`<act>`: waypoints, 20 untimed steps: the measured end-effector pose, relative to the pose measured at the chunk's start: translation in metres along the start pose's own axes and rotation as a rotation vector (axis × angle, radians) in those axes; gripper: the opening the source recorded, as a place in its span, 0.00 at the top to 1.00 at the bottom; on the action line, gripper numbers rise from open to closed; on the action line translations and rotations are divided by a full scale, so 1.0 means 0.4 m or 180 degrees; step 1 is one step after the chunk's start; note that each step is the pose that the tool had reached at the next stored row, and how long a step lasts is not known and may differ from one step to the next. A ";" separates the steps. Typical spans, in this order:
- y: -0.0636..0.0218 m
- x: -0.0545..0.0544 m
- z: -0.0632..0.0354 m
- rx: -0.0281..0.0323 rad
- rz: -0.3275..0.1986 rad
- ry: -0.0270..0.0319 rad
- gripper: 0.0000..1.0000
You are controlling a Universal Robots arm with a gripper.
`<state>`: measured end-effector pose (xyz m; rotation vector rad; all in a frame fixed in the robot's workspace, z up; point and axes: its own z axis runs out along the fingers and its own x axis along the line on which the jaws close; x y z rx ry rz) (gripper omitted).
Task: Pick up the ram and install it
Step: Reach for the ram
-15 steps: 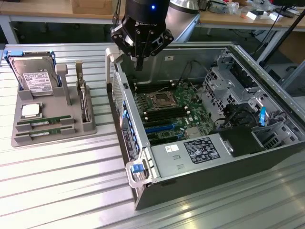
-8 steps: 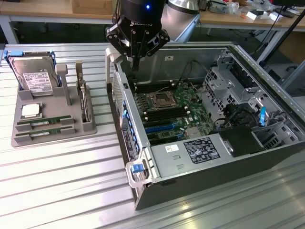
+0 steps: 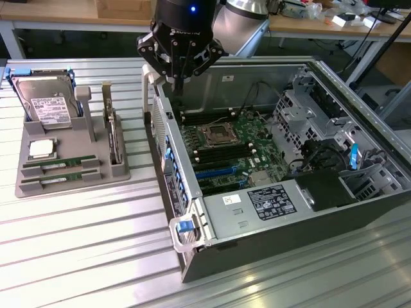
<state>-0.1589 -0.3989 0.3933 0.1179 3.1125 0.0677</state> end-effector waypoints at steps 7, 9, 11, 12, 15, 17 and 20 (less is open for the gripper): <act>-0.002 0.027 -0.001 0.0000 0.0000 0.0000 0.89; -0.003 0.035 -0.001 0.0000 0.0000 0.0000 0.89; -0.003 0.040 -0.001 0.0000 0.0000 0.0000 0.89; -0.004 0.047 -0.001 0.0000 0.0000 0.0000 0.89; -0.004 0.056 -0.002 0.0000 0.0000 0.0000 0.89; -0.005 0.063 -0.002 0.0000 0.0000 0.0000 0.89; -0.006 0.078 -0.002 0.0000 0.0000 0.0000 0.89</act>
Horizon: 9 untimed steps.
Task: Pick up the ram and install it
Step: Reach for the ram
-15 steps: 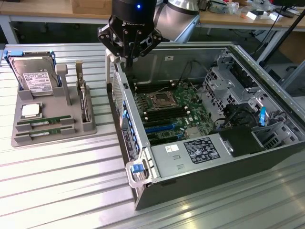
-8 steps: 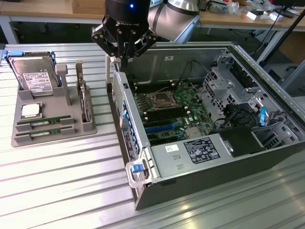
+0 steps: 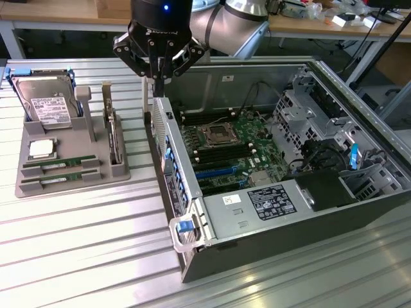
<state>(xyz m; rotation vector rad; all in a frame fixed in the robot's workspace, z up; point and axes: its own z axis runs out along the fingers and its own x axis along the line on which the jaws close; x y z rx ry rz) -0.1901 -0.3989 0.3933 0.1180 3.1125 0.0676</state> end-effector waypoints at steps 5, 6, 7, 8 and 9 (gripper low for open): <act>-0.001 0.016 0.000 0.0000 0.0000 0.0000 0.89; -0.002 0.021 -0.001 0.0000 0.0000 0.0000 0.89; -0.002 0.024 -0.001 0.0000 0.0000 0.0000 0.89; -0.002 0.026 -0.001 0.0000 0.0000 0.0000 0.89; -0.002 0.030 -0.001 0.0000 0.0000 0.0000 0.89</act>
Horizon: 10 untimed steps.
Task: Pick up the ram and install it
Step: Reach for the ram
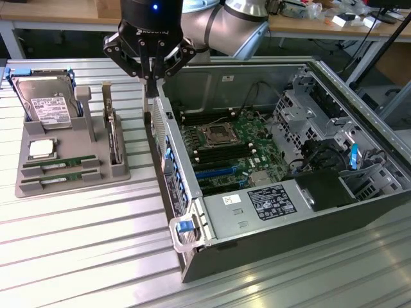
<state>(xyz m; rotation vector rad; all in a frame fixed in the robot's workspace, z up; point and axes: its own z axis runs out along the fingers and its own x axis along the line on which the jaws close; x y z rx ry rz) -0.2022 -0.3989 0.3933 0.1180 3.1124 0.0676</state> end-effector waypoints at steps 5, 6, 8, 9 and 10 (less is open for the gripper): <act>-0.001 0.015 0.000 0.0000 0.0000 0.0000 0.89; -0.001 0.019 -0.001 0.0000 0.0000 0.0000 0.89; -0.002 0.028 -0.001 0.0000 0.0000 0.0000 0.89; -0.002 0.032 -0.001 0.0000 0.0000 0.0000 0.89; -0.003 0.034 -0.001 0.0000 0.0000 0.0000 0.89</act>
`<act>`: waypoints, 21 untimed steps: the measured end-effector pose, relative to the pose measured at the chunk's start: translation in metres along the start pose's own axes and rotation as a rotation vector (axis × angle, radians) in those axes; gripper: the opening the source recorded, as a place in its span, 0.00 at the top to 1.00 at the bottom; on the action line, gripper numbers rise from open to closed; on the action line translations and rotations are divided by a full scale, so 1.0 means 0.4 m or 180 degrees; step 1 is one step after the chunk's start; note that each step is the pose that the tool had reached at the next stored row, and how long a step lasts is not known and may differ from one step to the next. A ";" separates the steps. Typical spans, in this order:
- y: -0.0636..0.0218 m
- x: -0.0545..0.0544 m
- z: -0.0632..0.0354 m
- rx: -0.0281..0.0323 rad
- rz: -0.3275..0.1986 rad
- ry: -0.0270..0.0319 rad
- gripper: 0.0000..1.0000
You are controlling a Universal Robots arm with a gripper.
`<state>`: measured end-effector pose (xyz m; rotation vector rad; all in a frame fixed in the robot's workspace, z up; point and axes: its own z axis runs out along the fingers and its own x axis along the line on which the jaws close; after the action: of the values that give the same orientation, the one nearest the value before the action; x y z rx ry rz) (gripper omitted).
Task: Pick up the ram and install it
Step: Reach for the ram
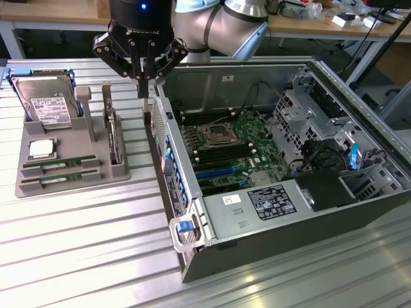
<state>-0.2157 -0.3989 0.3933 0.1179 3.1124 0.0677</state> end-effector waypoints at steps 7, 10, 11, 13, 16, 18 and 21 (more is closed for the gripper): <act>-0.001 0.017 0.000 0.0000 0.0000 0.0000 0.89; -0.002 0.026 -0.001 0.0000 0.0000 0.0000 0.89; -0.002 0.028 -0.001 0.0000 0.0000 0.0000 0.89; -0.002 0.032 -0.001 0.0000 0.0000 0.0000 0.89; -0.003 0.043 -0.001 0.0000 0.0000 0.0000 0.89; -0.004 0.051 -0.001 0.0000 0.0000 0.0000 0.89; -0.008 0.102 -0.003 0.0000 0.0000 0.0000 0.89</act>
<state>-0.2566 -0.3989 0.3933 0.1180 3.1125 0.0676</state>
